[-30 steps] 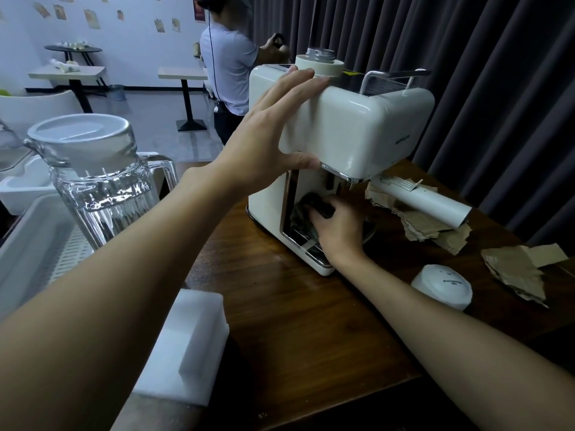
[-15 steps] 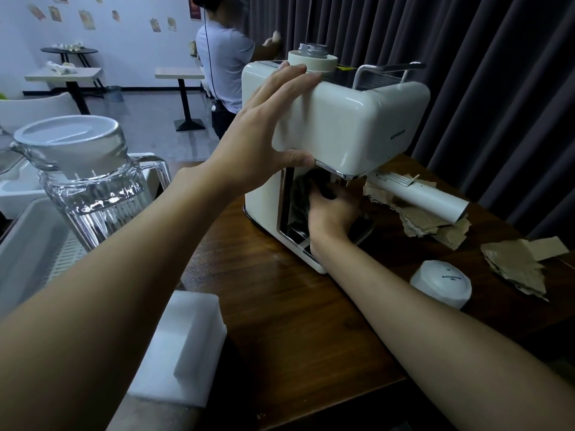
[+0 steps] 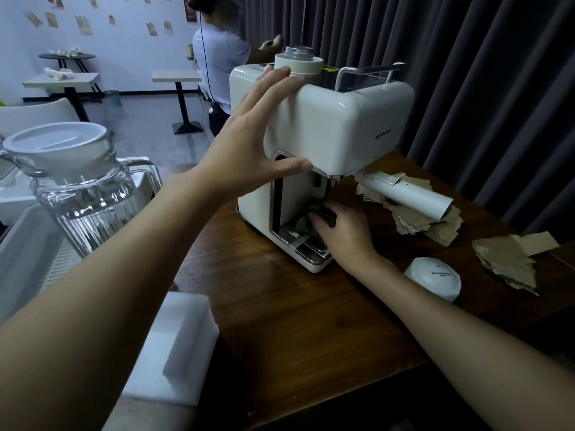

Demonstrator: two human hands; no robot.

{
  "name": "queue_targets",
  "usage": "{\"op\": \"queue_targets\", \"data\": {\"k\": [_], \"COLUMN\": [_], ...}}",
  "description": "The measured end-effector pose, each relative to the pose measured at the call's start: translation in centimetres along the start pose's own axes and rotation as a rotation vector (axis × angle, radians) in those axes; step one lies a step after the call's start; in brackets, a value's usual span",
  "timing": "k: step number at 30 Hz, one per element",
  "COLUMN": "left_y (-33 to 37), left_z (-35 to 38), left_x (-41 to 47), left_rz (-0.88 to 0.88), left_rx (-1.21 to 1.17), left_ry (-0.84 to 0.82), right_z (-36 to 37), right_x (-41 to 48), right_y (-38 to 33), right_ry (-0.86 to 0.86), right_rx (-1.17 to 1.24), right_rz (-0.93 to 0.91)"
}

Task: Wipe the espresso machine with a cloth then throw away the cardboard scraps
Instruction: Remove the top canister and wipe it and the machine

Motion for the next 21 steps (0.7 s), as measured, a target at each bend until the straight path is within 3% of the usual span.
{"op": "queue_targets", "data": {"k": [2,5,16,21], "left_y": [0.2,0.2,0.6,0.9], "left_z": [0.1,0.1,-0.1,-0.2], "left_x": [0.0,0.0,-0.1,-0.1], "left_rz": [-0.003,-0.010,-0.036,-0.054], "left_rx": [-0.014,-0.019,-0.009,-0.003], "left_ry": [0.008,0.015,-0.006,-0.019], "right_z": [0.3,0.9,1.7,0.5], "right_x": [-0.5,-1.2,1.4,2.8], "right_y": [0.2,-0.4,0.6,3.3], "right_ry": [-0.104,-0.173,-0.145,-0.125], "right_rx": [-0.084,0.064,0.119,0.106], "right_rz": [-0.019,-0.077,-0.147,0.058]}}
Point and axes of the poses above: each hand's wrist, its own x-axis towards the middle knuckle, its own z-axis out of the palm, y = z × x, the point moved 5 cm from there along x, towards the middle knuckle, and after that the axes turned 3 degrees about z, right-handed, at the moved point
